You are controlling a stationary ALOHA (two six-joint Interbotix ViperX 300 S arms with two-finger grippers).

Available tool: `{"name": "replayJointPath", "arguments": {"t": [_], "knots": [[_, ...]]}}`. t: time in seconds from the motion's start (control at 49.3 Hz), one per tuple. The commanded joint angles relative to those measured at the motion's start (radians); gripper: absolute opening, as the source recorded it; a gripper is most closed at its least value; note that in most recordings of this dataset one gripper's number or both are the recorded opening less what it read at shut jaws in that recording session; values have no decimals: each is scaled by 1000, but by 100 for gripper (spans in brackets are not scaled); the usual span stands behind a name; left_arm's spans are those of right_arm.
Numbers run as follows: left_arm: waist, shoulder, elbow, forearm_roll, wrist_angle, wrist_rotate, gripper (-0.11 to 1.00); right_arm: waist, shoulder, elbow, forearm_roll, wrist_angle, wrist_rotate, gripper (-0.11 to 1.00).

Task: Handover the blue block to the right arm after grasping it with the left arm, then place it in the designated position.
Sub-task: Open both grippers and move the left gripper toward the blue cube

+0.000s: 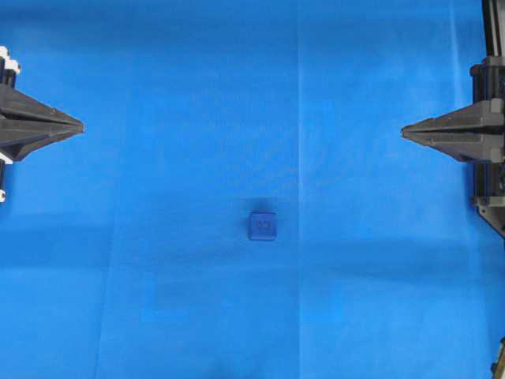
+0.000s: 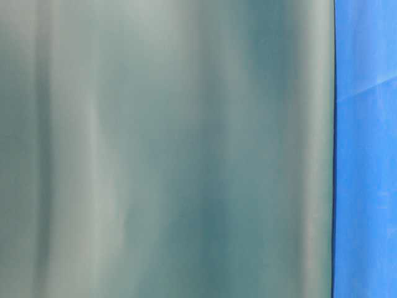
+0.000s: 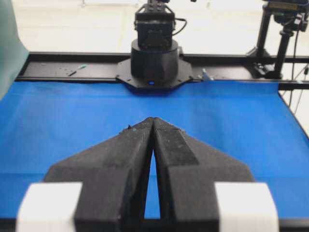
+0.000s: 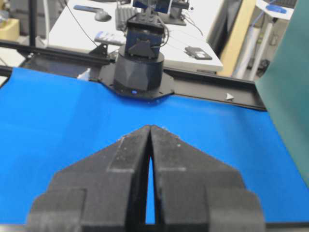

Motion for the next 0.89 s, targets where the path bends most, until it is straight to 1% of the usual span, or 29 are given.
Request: {"name": "replayJointPath", "arguments": {"t": [0.0,0.122,0.203,0.324,0.608,0.649,0.69,0.73,0.75,0.811,0.872], "knots": [[0,8,-8,11,8,8,0,-6,11,-18,0,-5,-2,1],[0,5,-9,11,14,6,0,-5,15,-34,-2,40,-2,-2],[0,3,-9,11,18,5,0,-5,15,-38,-2,54,-2,-2],[0,6,-8,9,51,-11,0,-5,14,-40,-2,63,0,-2],[0,5,-9,9,25,-11,0,-6,6,-43,2,66,5,-1],[0,5,-9,9,25,-11,0,-6,9,-43,3,71,8,2],[0,6,-9,9,25,-11,1,-6,11,-40,3,72,9,8],[0,8,-8,9,23,-11,6,-6,11,-40,5,72,9,17],[0,9,-8,9,23,-12,10,-8,12,-40,5,72,11,22],[0,9,-8,11,23,-12,26,-11,15,-40,9,71,11,38],[0,9,-8,9,21,-6,44,-18,17,-38,9,74,11,58]]}}
